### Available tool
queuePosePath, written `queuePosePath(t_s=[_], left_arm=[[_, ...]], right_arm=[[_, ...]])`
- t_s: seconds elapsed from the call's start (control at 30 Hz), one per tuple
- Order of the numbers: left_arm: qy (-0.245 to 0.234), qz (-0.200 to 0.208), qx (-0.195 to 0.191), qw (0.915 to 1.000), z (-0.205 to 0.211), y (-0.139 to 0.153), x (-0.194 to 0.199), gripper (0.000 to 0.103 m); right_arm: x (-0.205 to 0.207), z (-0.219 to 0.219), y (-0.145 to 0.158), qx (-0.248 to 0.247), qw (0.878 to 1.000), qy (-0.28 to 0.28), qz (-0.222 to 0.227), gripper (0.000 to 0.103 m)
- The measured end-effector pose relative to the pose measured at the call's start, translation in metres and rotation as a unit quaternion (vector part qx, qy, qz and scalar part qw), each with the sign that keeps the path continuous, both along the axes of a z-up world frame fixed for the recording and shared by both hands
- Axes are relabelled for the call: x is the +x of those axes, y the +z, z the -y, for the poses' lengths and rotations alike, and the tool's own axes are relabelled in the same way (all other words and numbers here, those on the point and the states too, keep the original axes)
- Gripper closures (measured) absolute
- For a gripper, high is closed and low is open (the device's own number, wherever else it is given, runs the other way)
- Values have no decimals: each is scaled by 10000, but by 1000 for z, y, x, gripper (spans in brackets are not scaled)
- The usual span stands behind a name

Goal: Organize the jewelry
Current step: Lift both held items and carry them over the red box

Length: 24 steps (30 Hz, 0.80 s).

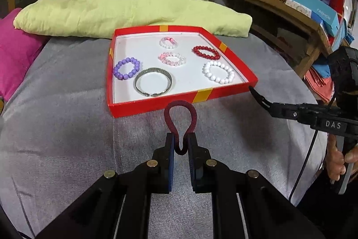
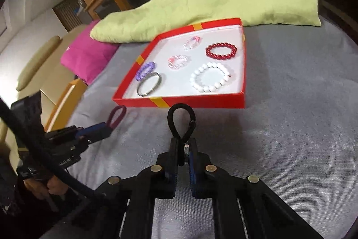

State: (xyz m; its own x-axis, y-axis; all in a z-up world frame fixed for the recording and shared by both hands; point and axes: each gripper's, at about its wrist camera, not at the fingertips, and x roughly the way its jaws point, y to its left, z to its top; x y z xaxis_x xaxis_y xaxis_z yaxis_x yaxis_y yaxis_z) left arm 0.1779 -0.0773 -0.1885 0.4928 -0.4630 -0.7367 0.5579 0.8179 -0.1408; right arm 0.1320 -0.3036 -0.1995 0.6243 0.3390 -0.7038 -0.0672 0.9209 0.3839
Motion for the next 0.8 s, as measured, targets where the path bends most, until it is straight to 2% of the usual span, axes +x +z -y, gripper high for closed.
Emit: queuePosePath(t_s=[0.2,0.43,0.8], left_arm=[[90,223,-127,9996,5,13,-5,91],[331,373,-207,9985,6,20,-5,91],[509,572,-253,9967,5,23,-2,91]], right_arm=[[0,-4,9,91,9997,-99,190,94],[2,4,16,365,9976,-510,291,94],[8,1,30,585,9942,-749,502,94]])
